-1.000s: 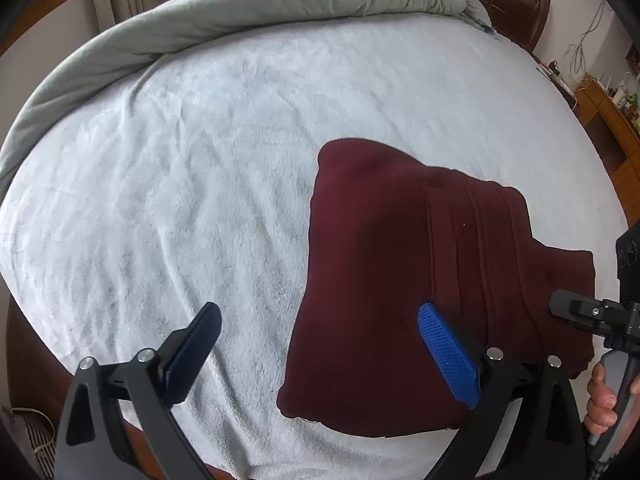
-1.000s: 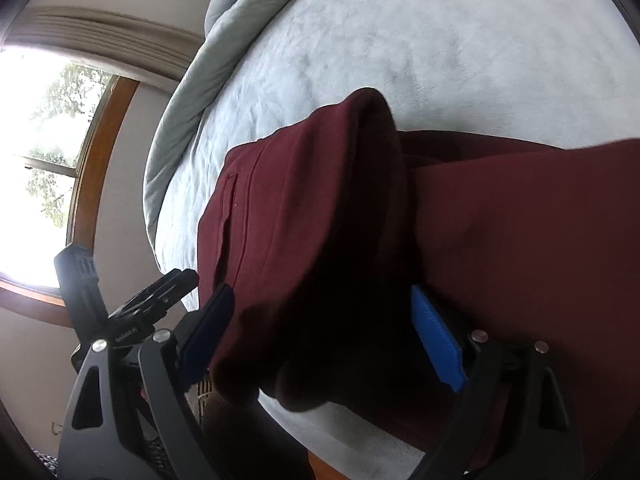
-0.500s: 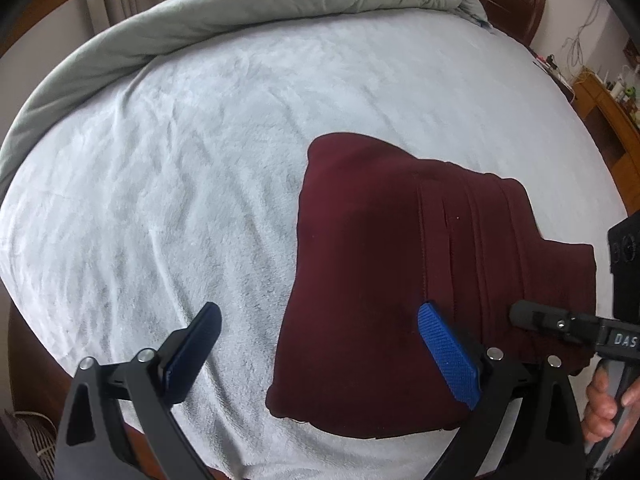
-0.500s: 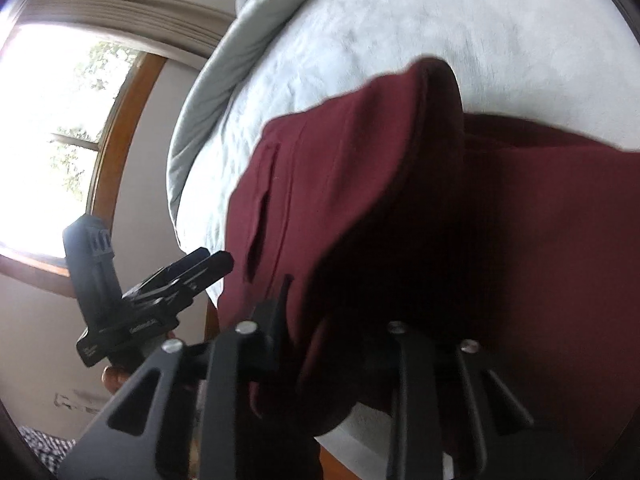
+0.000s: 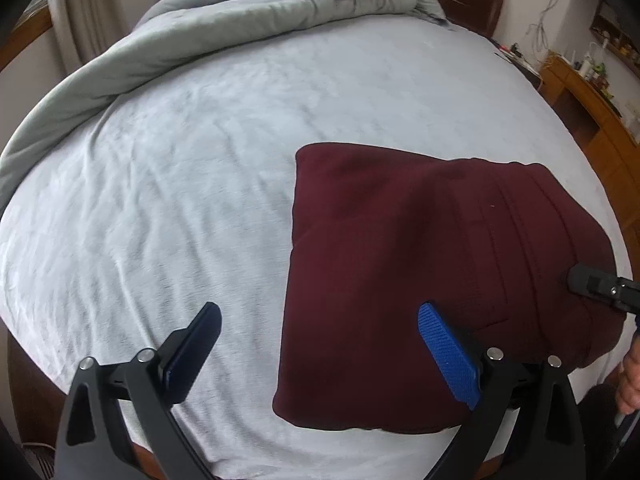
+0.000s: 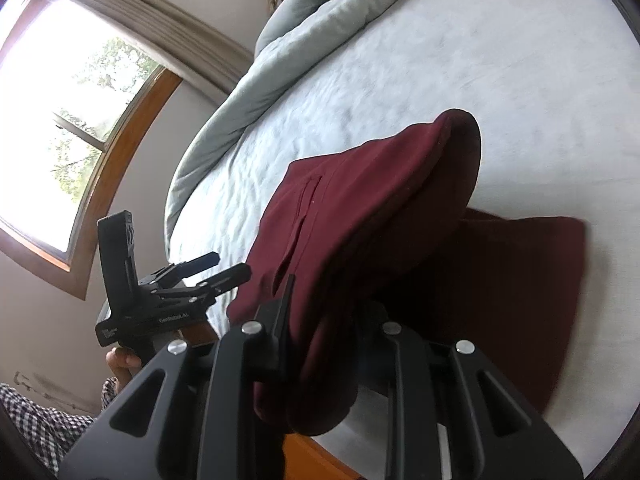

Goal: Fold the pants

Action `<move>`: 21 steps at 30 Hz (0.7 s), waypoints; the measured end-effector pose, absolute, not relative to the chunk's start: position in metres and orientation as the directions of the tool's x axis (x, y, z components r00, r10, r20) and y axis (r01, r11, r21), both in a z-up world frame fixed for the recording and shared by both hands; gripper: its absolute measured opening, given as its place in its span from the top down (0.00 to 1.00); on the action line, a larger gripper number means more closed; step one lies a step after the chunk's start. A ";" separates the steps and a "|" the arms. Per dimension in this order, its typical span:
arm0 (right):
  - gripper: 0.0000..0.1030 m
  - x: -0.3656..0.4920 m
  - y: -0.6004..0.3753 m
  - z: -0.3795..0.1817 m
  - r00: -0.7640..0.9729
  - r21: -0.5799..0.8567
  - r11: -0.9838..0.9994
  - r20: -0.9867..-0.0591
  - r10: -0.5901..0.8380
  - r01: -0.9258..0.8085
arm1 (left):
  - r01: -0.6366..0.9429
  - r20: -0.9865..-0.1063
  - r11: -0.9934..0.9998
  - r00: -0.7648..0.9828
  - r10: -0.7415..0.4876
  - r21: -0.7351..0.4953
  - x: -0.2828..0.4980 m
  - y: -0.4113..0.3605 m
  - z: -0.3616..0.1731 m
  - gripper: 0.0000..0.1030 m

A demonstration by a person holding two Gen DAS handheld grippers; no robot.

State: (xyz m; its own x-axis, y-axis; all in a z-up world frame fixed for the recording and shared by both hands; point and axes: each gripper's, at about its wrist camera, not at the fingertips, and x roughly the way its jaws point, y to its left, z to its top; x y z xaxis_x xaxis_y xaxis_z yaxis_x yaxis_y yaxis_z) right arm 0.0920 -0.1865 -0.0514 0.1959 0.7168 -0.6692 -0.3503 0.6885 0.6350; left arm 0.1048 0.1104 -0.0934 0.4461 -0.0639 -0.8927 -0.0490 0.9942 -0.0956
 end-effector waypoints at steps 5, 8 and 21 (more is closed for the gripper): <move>0.79 0.087 -0.216 -0.055 0.232 0.611 0.730 -0.695 0.680 -0.306 | -0.033 -0.890 0.995 0.450 -0.074 -0.099 0.107 0.093 -0.092 0.04; 0.79 0.084 -0.233 -0.070 0.231 0.595 0.756 -0.723 0.651 -0.272 | -0.020 -0.886 0.995 0.458 -0.078 -0.098 0.108 0.084 -0.090 0.04; 0.47 0.083 -0.225 -0.108 0.191 0.474 0.846 -0.832 0.521 -0.245 | 0.008 -0.881 0.996 0.465 -0.086 -0.093 0.112 0.069 -0.085 0.04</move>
State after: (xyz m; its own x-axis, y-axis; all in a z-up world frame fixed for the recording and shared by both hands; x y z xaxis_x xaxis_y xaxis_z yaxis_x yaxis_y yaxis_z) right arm 0.0834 -0.2252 -0.1078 0.1907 0.5212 -0.8319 -0.2450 0.8459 0.4738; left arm 0.1119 0.0687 -0.0853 0.4649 -0.0856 -0.8812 0.0076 0.9957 -0.0927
